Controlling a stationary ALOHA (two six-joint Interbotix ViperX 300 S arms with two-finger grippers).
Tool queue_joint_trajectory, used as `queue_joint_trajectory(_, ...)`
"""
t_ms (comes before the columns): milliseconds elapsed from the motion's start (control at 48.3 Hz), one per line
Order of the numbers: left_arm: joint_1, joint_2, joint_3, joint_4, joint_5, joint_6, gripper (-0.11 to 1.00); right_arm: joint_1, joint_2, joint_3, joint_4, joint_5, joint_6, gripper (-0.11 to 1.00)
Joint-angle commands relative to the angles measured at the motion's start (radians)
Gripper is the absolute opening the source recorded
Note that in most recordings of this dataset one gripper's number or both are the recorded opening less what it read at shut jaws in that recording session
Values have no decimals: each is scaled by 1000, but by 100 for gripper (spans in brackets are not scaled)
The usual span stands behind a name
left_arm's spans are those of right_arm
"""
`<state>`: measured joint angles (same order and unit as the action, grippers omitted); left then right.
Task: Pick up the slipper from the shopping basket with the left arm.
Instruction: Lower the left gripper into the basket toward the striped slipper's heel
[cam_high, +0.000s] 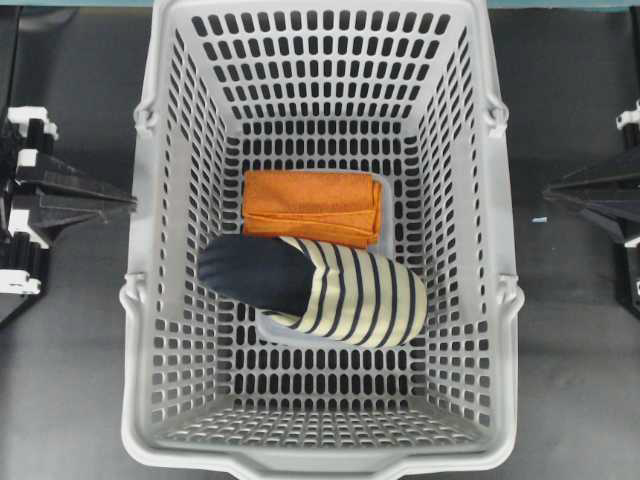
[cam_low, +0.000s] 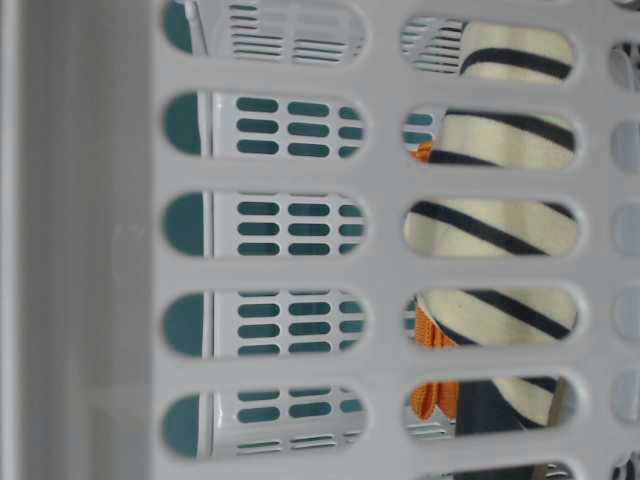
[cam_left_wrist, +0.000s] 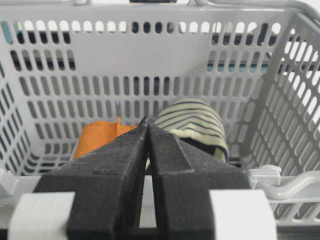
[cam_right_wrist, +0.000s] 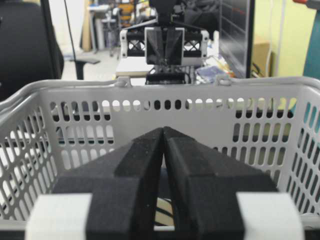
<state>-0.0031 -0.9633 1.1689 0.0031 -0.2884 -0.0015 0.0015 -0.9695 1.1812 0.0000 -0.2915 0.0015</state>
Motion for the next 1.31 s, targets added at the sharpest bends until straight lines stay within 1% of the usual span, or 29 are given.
queue_joint_trajectory(0, 0, 14, -91, 40, 91, -25, 6, 3, 3, -14, 5, -6, 6, 0)
queue_joint_trajectory(21, 0, 17, -109, 40, 124, -29, 6, 3, 2, -12, 5, -5, 6, 0)
queue_joint_trajectory(62, 0, 29, -153, 40, 196, -34, 1, 2, -5, -12, 6, -3, 6, 4)
queue_joint_trajectory(124, 0, 55, -224, 40, 305, -38, 0, 2, -14, -12, 6, 8, 6, -1)
queue_joint_trajectory(207, -5, 107, -327, 40, 431, -38, 0, 3, -23, -12, 6, 21, 6, -1)
queue_joint_trajectory(332, -15, 213, -482, 41, 577, -37, 0, 3, -31, -12, 8, 44, 6, -1)
queue_joint_trajectory(518, -38, 428, -695, 41, 758, -28, 0, 3, -41, -12, 6, 78, 6, -1)
queue_joint_trajectory(725, -60, 649, -877, 41, 919, -28, 0, 3, -44, -9, 8, 86, 6, -1)
queue_joint_trajectory(767, -64, 699, -927, 41, 959, -26, 0, 5, -46, -9, 6, 87, 6, -1)
queue_joint_trajectory(953, -86, 871, -1092, 41, 1126, -34, 0, 5, -48, 0, 6, 87, 8, -1)
queue_joint_trajectory(1036, -101, 943, -1154, 41, 1187, -25, 0, 9, -51, 2, 6, 86, 8, -1)
queue_joint_trajectory(1160, -103, 1008, -1195, 41, 1229, -23, 0, 14, -55, 5, 6, 86, 6, -1)
queue_joint_trajectory(1285, -104, 1049, -1215, 41, 1232, -21, 1, 15, -61, 12, 6, 89, 6, -1)
